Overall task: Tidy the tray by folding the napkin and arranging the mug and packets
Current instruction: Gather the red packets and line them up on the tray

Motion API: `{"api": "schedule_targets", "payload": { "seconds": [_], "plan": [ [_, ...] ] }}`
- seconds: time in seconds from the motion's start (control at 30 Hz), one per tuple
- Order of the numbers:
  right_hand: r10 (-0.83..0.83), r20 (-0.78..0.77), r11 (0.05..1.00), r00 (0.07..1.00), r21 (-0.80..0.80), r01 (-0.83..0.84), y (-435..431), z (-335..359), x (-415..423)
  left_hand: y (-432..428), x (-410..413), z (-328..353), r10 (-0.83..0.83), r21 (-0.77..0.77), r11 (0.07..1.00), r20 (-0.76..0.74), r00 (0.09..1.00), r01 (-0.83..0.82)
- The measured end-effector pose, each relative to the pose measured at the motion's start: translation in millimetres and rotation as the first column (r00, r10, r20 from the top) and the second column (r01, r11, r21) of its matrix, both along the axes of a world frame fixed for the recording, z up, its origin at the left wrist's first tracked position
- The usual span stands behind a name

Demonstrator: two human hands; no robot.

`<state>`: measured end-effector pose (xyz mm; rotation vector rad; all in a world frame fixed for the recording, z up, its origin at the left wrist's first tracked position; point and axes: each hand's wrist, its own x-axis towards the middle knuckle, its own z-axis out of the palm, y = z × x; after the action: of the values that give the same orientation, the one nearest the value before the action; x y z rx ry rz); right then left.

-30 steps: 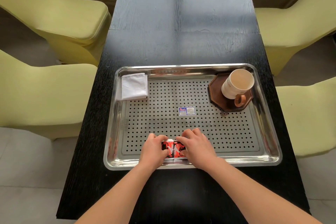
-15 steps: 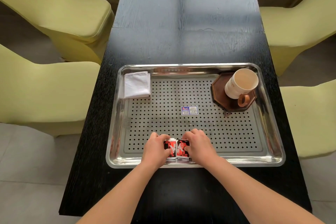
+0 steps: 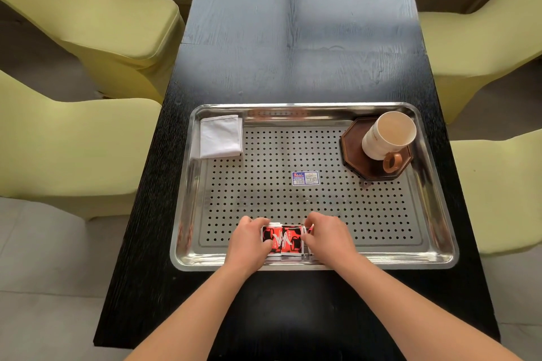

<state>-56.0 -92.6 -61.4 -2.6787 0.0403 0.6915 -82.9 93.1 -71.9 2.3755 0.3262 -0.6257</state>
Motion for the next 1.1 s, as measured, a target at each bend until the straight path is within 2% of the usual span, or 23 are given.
{"api": "schedule_targets", "payload": {
  "seconds": [0.17,0.3,0.37,0.57,1.1],
  "plan": [
    [-0.051,-0.003,0.997,0.999,0.049,0.051,7,0,-6,0,-2,1,-0.004,-0.002,1.000,0.013,1.000,0.004],
    [-0.143,0.098,0.990,0.985,0.021,0.141,-10,3,-3,3,-4,1,0.008,-0.015,1.000,0.014,1.000,-0.008],
    [-0.121,0.096,0.992,0.988,-0.023,0.124,-22,3,-2,3,-6,0,0.006,-0.014,1.000,0.016,1.000,-0.006],
    [0.065,0.000,0.993,0.998,-0.095,-0.065,-25,2,-5,1,-9,1,-0.001,-0.013,1.000,0.026,1.000,0.002],
    [-0.033,0.035,0.999,0.999,0.000,0.033,-23,-6,-7,0,-10,2,0.010,-0.014,1.000,0.022,1.000,-0.009]
  ]
}}
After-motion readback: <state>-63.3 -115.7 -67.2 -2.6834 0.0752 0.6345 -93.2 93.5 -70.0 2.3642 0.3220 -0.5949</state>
